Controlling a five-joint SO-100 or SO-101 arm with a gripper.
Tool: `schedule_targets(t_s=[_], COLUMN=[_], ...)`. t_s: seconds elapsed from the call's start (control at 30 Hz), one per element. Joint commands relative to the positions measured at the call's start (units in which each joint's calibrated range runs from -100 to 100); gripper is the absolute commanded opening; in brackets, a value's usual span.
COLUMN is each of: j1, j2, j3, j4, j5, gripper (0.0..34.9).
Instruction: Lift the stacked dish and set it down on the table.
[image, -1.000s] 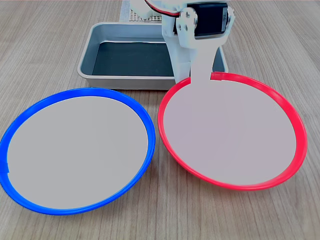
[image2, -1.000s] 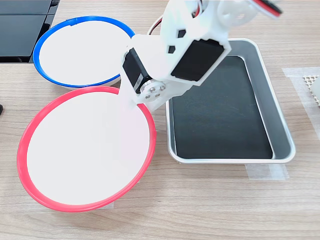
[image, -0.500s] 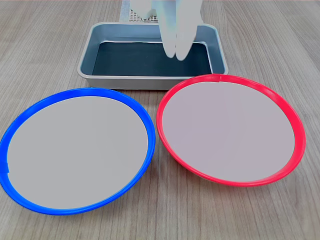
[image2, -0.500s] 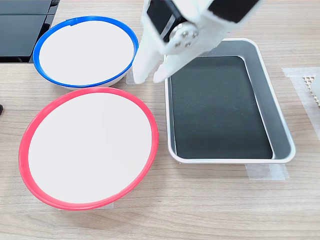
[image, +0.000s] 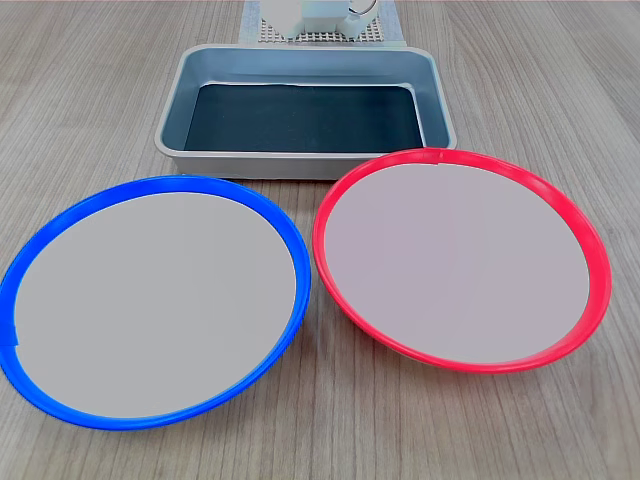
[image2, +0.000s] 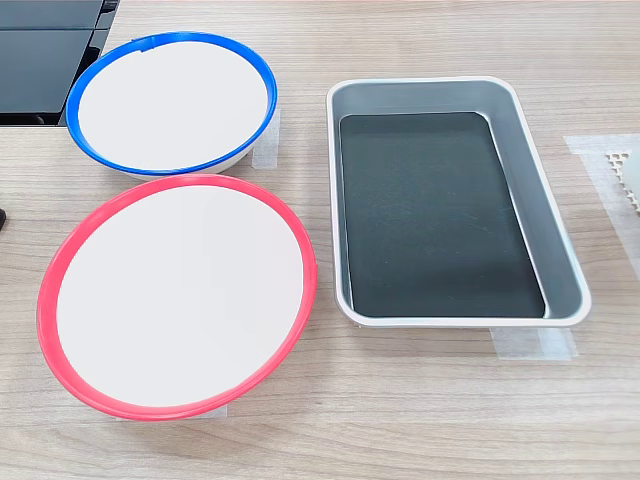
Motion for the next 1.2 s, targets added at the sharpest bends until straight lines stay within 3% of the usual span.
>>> schedule_targets(t_s=[0.0, 0.13, 0.27, 0.57, 0.8, 1.17], j1=[4.92, 8.02, 9.15, 7.55, 10.0, 6.99], j2=[-9.19, -17.29, -28.38, -47.65, -52.34, -52.34], j3=[10.41, 19.06, 26.62, 39.63, 46.55, 46.55], j4=[-4.86, -1.31, 8.02, 26.1, 28.98, 29.23], j5=[-5.13, -7.47, -7.47, -6.94, -5.23, -3.27], gripper=[0.1, 0.0, 0.0, 0.0, 0.0, 0.3])
